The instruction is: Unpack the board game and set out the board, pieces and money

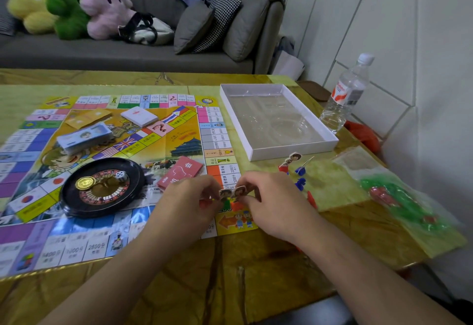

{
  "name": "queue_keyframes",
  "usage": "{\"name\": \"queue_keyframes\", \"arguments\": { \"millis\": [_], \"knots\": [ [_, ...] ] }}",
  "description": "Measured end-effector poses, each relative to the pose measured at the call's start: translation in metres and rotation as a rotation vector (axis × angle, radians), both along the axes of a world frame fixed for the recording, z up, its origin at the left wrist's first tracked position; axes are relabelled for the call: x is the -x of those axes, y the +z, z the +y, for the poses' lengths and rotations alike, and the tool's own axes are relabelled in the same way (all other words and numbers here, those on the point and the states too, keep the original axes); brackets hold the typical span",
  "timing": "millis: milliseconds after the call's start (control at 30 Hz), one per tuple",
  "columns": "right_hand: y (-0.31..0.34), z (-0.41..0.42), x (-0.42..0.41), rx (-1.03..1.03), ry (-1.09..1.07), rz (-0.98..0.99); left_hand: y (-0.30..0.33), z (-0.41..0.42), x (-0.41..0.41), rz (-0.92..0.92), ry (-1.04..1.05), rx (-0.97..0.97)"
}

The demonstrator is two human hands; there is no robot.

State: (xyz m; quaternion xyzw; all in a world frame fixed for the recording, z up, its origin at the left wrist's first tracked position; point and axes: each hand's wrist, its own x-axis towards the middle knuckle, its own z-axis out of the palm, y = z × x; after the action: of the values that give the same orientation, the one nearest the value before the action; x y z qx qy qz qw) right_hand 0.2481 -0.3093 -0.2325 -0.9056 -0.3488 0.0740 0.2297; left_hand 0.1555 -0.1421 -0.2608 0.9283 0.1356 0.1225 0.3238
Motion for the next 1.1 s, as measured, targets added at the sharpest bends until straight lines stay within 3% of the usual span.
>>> {"name": "queue_keyframes", "arguments": {
  "millis": [467, 700, 800, 900, 1000, 1100],
  "knots": [
    [-0.001, -0.003, -0.003, 0.039, 0.001, -0.061, 0.004, -0.001, 0.002, -0.005, -0.029, 0.024],
    [0.012, -0.014, -0.006, 0.02, 0.052, 0.049, 0.007, -0.002, 0.005, -0.007, -0.008, 0.039],
    [0.026, -0.034, -0.029, -0.15, -0.096, -0.053, 0.01, 0.0, 0.005, -0.016, 0.027, 0.067],
    [0.032, -0.054, -0.066, -0.034, -0.248, -0.222, 0.012, 0.001, 0.006, -0.041, 0.071, 0.099],
    [0.026, -0.063, -0.089, 0.109, -0.329, -0.147, 0.013, 0.0, 0.007, -0.048, 0.088, 0.106],
    [0.009, -0.06, -0.097, 0.057, -0.29, -0.1, 0.014, -0.002, 0.007, -0.048, 0.09, 0.103]
  ]
}}
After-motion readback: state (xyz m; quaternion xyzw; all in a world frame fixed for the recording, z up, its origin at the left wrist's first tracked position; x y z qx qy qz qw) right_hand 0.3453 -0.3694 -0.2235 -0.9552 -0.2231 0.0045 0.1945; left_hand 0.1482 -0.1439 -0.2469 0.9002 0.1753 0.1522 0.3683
